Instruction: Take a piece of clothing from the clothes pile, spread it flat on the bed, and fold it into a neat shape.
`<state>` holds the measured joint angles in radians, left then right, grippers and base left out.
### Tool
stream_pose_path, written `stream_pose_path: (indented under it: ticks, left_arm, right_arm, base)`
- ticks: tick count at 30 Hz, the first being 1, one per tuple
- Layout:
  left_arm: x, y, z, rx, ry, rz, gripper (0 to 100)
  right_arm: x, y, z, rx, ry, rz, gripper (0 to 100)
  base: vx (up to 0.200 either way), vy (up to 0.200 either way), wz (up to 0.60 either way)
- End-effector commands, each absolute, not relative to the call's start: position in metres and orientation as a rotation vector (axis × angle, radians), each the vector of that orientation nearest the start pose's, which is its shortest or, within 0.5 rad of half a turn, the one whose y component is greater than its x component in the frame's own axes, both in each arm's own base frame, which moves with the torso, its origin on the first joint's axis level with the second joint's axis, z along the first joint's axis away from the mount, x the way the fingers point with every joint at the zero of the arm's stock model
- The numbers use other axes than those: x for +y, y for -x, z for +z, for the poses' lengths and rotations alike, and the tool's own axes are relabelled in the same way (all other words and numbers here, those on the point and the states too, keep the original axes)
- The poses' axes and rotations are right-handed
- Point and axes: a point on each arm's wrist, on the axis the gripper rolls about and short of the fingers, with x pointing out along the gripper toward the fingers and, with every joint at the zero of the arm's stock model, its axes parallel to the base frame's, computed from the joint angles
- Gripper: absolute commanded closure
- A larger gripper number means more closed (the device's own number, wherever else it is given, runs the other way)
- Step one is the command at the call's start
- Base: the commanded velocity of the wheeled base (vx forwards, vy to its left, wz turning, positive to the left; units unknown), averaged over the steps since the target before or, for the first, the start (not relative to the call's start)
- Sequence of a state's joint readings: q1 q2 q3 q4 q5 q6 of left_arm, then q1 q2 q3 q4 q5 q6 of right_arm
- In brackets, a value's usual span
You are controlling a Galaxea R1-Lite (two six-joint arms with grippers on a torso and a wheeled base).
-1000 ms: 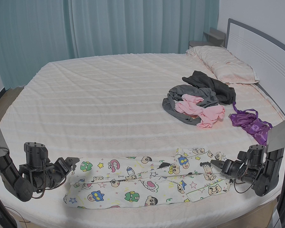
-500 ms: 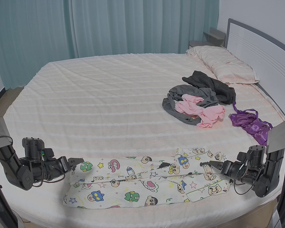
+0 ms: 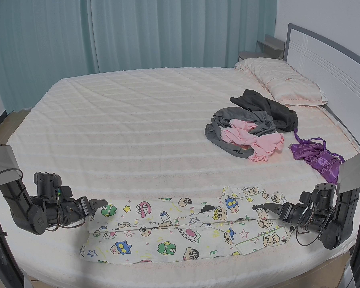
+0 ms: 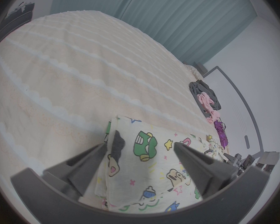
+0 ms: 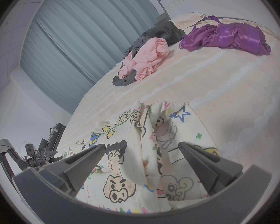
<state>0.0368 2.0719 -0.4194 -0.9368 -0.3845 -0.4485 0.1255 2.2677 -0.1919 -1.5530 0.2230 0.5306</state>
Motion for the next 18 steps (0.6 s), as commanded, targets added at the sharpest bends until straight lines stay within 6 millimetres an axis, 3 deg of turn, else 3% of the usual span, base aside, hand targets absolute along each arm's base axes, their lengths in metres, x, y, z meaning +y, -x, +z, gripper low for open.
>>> stream_pose_path:
  ticks: [1,8,18]
  left_arm:
    - [0.002,-0.287,0.005,0.797,0.577,-0.154,100]
    - [0.005,-0.29,0.002,0.789,0.563,-0.104,100]
    - [0.009,-0.297,0.019,0.715,0.562,-0.1,100]
  right_arm:
    - [0.038,-0.26,-0.01,0.598,-0.539,0.196,0]
    - [0.038,-0.26,-0.01,0.6,-0.538,0.197,0]
    - [0.04,-0.26,-0.011,0.603,-0.539,0.201,0]
  base:
    - [0.0,0.0,0.0]
    - [0.0,0.0,0.0]
    - [0.0,0.0,0.0]
